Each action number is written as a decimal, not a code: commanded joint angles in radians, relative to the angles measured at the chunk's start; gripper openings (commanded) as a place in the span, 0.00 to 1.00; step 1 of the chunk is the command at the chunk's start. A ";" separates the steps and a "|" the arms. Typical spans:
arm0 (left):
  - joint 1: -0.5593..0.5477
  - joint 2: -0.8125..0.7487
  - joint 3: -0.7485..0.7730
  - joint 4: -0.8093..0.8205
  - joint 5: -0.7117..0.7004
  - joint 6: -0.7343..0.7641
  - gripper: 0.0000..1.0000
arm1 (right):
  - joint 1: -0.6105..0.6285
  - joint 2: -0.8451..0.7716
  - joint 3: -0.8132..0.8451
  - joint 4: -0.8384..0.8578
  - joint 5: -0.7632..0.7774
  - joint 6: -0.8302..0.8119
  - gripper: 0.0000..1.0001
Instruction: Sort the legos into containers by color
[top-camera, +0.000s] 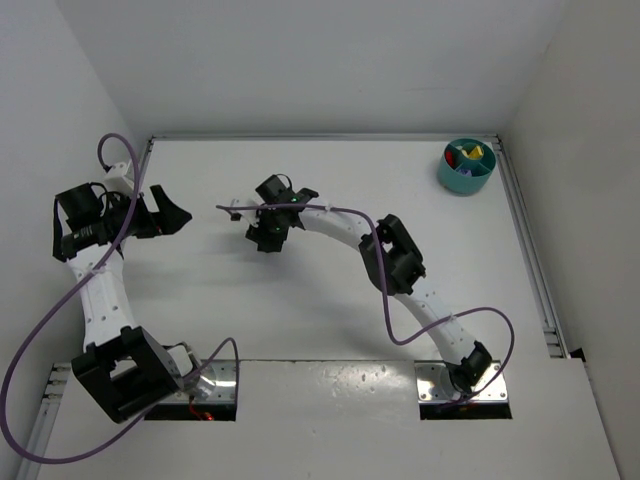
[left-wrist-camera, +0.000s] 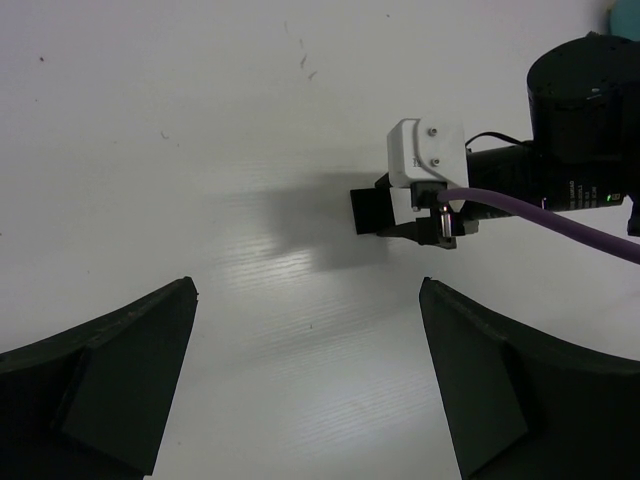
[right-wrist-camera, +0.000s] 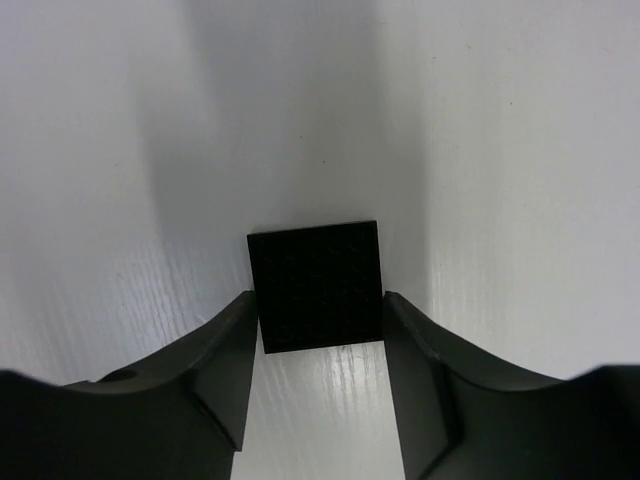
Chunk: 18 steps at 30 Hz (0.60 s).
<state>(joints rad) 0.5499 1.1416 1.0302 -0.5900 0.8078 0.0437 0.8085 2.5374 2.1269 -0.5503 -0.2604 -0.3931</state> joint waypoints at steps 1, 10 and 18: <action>0.012 0.001 0.001 0.016 0.030 0.010 1.00 | 0.006 0.030 -0.005 -0.020 -0.046 -0.026 0.49; 0.012 0.010 0.001 0.016 0.030 0.019 1.00 | -0.012 -0.083 -0.085 -0.053 -0.077 -0.035 0.28; 0.012 0.010 -0.018 0.029 0.071 0.010 1.00 | -0.087 -0.326 -0.238 -0.053 -0.066 -0.006 0.19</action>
<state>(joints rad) 0.5499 1.1503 1.0245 -0.5869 0.8337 0.0479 0.7666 2.3604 1.9137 -0.5995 -0.3191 -0.4107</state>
